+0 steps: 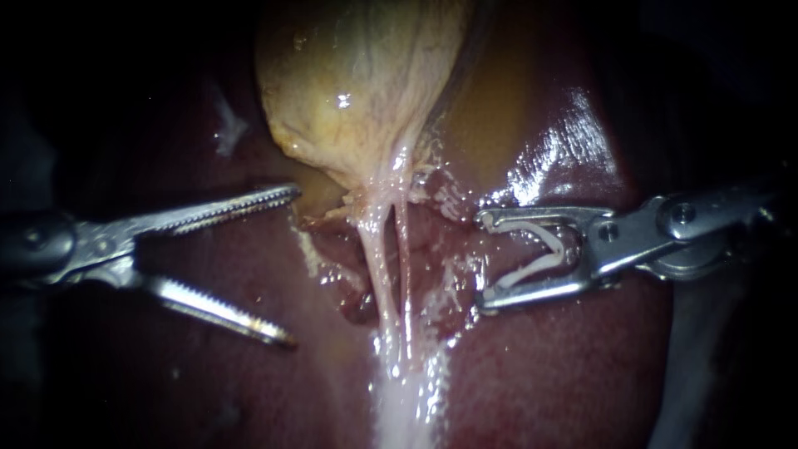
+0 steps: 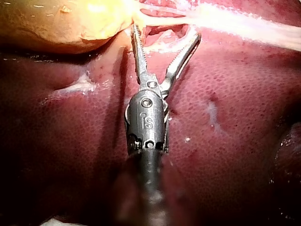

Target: Grabbing gallbladder

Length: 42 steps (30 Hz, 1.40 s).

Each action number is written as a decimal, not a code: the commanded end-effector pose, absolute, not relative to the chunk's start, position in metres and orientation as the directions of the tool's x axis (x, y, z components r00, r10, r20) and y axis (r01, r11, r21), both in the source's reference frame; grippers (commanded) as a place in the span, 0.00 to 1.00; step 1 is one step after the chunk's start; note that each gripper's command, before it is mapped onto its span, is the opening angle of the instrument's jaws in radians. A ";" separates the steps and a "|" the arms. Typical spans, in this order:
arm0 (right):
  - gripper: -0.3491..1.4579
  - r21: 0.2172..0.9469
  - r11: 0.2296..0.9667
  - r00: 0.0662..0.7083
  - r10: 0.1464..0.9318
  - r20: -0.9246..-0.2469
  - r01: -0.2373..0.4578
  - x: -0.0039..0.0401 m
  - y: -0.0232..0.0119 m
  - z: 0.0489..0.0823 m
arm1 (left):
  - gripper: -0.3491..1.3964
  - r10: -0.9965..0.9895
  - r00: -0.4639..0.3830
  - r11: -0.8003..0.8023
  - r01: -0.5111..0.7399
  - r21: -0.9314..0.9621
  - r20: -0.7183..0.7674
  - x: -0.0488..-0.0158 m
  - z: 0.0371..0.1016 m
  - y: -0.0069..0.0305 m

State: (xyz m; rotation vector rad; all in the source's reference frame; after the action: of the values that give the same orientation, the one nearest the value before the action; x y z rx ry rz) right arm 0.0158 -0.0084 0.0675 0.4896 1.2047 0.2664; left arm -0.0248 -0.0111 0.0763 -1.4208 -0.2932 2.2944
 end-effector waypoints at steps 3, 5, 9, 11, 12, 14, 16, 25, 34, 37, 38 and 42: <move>0.47 0.496 0.866 0.344 0.449 -0.825 0.059 0.0158 -0.0084 0.0675 | 0.70 0.477 -0.382 -0.878 -0.246 -0.411 -0.791 -0.0249 0.0763 -0.0111; 0.47 0.496 0.866 0.344 0.449 -0.825 0.059 0.0158 -0.0084 0.0675 | 0.70 0.503 -0.375 -0.863 -0.252 -0.437 -0.778 -0.0250 0.0763 -0.0110; 0.47 0.496 0.866 0.344 0.449 -0.825 0.059 0.0158 -0.0084 0.0675 | 0.67 0.569 -0.372 -0.822 -0.268 -0.502 -0.733 -0.0255 0.0765 -0.0107; 0.47 0.496 0.866 0.344 0.449 -0.825 0.059 0.0158 -0.0084 0.0675 | 0.66 0.597 -0.380 -0.802 -0.274 -0.531 -0.706 -0.0258 0.0767 -0.0106; 0.47 0.496 0.866 0.344 0.449 -0.825 0.059 0.0158 -0.0084 0.0675 | 0.66 0.607 -0.382 -0.795 -0.278 -0.539 -0.697 -0.0259 0.0768 -0.0105; 0.47 0.496 0.866 0.344 0.449 -0.825 0.059 0.0158 -0.0084 0.0675 | 0.65 0.615 -0.392 -0.788 -0.283 -0.547 -0.684 -0.0260 0.0771 -0.0103; 0.47 0.496 0.866 0.344 0.449 -0.825 0.060 0.0158 -0.0084 0.0675 | 0.64 0.633 -0.391 -0.774 -0.292 -0.563 -0.668 -0.0260 0.0774 -0.0100; 0.47 0.496 0.866 0.344 0.449 -0.825 0.060 0.0158 -0.0084 0.0675 | 0.58 0.662 -0.392 -0.749 -0.315 -0.583 -0.639 -0.0264 0.0794 -0.0086; 0.47 0.496 0.866 0.344 0.449 -0.825 0.060 0.0158 -0.0085 0.0674 | 0.44 0.684 -0.390 -0.729 -0.343 -0.593 -0.616 -0.0275 0.0808 -0.0074; 0.47 0.496 0.866 0.344 0.449 -0.825 0.060 0.0158 -0.0085 0.0674 | 0.39 0.685 -0.392 -0.728 -0.345 -0.592 -0.614 -0.0277 0.0811 -0.0071; 0.47 0.496 0.866 0.344 0.449 -0.825 0.060 0.0158 -0.0085 0.0674 | 0.37 0.685 -0.394 -0.728 -0.348 -0.590 -0.613 -0.0278 0.0812 -0.0070; 0.47 0.496 0.866 0.344 0.449 -0.825 0.060 0.0158 -0.0085 0.0674 | 0.36 0.690 -0.397 -0.723 -0.352 -0.594 -0.605 -0.0279 0.0814 -0.0065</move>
State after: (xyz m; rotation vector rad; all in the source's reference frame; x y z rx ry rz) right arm 0.0158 -0.0085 0.0674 0.4902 1.2050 0.2659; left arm -0.0279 -0.0064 0.0814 -1.1711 -0.4966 2.1391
